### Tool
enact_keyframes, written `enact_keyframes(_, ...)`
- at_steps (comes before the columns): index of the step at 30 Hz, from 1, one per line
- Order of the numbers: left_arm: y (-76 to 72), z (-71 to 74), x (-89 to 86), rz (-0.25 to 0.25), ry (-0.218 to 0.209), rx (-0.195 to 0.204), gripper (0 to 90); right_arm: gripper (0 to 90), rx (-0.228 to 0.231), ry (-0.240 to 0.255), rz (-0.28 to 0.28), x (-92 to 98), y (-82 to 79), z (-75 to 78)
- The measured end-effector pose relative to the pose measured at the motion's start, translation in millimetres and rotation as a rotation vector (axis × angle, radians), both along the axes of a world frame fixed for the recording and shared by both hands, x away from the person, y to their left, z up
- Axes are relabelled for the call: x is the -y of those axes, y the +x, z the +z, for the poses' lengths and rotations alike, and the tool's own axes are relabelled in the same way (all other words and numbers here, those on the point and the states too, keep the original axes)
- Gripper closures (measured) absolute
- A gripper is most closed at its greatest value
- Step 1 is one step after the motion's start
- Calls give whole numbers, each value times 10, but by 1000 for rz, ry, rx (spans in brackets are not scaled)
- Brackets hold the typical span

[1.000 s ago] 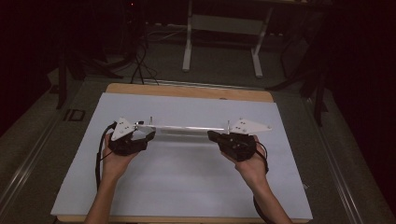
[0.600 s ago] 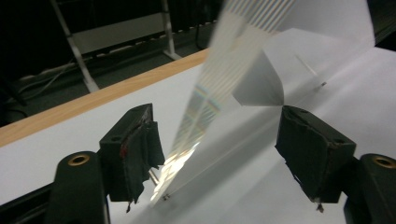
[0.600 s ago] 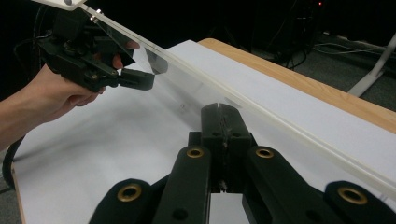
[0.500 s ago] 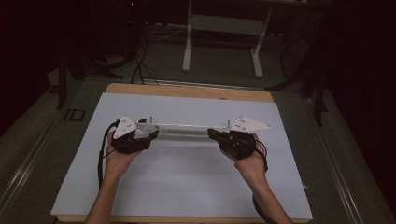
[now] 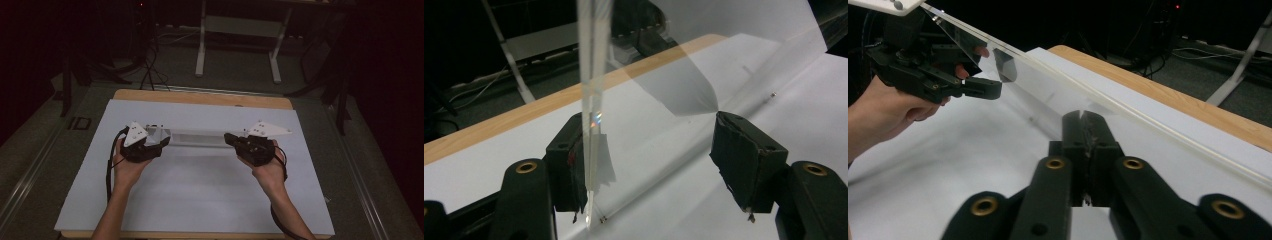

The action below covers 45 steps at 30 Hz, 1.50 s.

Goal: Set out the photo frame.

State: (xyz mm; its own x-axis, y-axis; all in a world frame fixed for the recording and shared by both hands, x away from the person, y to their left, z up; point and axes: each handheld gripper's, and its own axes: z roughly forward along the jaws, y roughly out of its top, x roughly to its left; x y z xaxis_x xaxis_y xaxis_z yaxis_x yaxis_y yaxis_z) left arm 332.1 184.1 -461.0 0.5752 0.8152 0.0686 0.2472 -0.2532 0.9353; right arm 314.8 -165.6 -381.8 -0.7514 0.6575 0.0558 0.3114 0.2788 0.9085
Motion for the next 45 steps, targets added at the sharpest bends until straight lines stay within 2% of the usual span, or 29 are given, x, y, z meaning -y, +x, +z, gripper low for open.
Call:
enact_keyframes(8,61,27,-5,3,-8,-12,355,807,-3,-8,-30,64,83,-34)
enact_keyframes(12,95,35,-6,8,-16,-15,354,728,34,-46,-46,117,102,-99)
enact_keyframes(14,122,42,-8,10,-22,-19,353,699,32,-43,-47,155,117,-129)
enact_keyframes(25,222,68,-22,16,-46,-38,354,642,33,-102,-119,383,238,-291)
enact_keyframes(33,269,83,-25,18,-52,-47,356,617,8,-117,-190,566,372,-454)
enact_keyframes(45,313,90,-26,24,-60,-52,355,569,-7,-129,-230,712,448,-595)
